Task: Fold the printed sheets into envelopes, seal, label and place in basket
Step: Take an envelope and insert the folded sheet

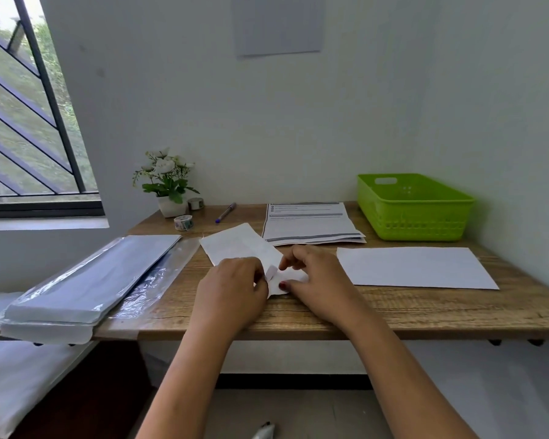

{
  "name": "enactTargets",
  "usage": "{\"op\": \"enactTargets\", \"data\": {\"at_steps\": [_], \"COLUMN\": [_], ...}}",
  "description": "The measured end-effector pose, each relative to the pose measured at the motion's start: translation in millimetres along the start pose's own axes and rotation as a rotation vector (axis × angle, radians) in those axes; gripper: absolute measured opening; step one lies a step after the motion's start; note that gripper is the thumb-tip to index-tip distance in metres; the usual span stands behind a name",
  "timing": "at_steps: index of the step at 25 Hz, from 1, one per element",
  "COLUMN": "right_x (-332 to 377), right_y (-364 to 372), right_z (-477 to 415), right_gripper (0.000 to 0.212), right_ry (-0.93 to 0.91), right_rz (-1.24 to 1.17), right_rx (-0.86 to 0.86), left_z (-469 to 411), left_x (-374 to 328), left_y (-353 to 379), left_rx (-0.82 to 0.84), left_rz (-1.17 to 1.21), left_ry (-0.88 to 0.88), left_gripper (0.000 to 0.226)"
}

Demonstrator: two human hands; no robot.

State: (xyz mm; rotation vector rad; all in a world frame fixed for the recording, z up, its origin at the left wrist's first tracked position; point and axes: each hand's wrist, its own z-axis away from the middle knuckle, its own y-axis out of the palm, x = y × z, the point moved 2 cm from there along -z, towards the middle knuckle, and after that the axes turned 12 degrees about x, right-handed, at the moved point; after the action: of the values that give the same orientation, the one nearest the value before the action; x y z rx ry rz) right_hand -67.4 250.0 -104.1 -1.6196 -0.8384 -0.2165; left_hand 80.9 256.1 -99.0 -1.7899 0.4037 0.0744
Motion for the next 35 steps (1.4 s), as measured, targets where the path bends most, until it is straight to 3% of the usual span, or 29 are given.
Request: {"op": "enactTargets", "data": {"at_steps": [3, 6, 8, 12, 14, 16, 19, 20, 24, 27, 29, 33, 35], "right_x": [0.5, 2.0, 4.1, 10.6, 11.4, 9.7, 10.8, 12.8, 17.7, 17.0, 13.9, -3.8, -13.1], "right_y": [2.6, 3.6, 3.1, 3.2, 1.8, -1.9, -8.0, -8.5, -8.9, -7.8, -4.5, -4.6, -12.6], "right_z": [4.5, 7.5, 6.8, 5.6, 6.1, 5.2, 4.2, 3.6, 1.5, 3.1, 6.7, 19.3, 24.7], "right_gripper": [0.015, 0.025, 0.021, 0.023, 0.025, 0.026, 0.027, 0.025, 0.013, 0.027, 0.034, 0.049, 0.061], "right_ry": [-0.041, -0.079, -0.088, -0.149, -0.166, -0.156, -0.129, -0.110, -0.004, 0.053, 0.123, 0.263, 0.323], "right_rz": [0.088, 0.169, 0.231, 0.351, 0.343, 0.174, -0.355, -0.546, -0.945, -1.062, -1.006, -0.906, -0.652], "right_rx": [-0.047, -0.032, -0.052, -0.208, -0.264, -0.313, -0.421, -0.442, -0.461, -0.373, -0.319, -0.274, -0.251], "left_z": [-0.1, 1.4, 3.4, 7.5, 10.7, 15.8, 21.4, 21.4, 9.2, -6.4, -15.2, -19.8, -23.6], "left_x": [3.9, 6.1, 5.5, 2.5, 2.2, 5.3, 10.6, 11.3, -3.4, -17.0, -25.8, -38.6, -43.5], "left_y": [2.6, 4.4, 4.7, 4.9, 2.6, 0.2, -5.6, -8.4, -22.1, -21.5, -10.5, 13.1, 19.2], "left_rx": [-0.025, -0.065, -0.094, -0.194, -0.236, -0.351, -0.468, -0.478, -0.467, -0.349, -0.197, -0.061, 0.093], "left_rz": [0.089, 0.163, 0.207, 0.287, 0.470, 0.694, 1.108, 1.130, 0.830, 0.707, 0.609, 0.602, 0.604], "left_ry": [-0.017, -0.008, -0.001, 0.049, 0.067, 0.057, 0.078, 0.120, 0.238, 0.213, 0.156, 0.079, 0.044], "left_gripper": [0.018, 0.013, 0.012, 0.013, 0.011, 0.012, 0.036, 0.045, 0.069, 0.079, 0.077, 0.058, 0.050]}}
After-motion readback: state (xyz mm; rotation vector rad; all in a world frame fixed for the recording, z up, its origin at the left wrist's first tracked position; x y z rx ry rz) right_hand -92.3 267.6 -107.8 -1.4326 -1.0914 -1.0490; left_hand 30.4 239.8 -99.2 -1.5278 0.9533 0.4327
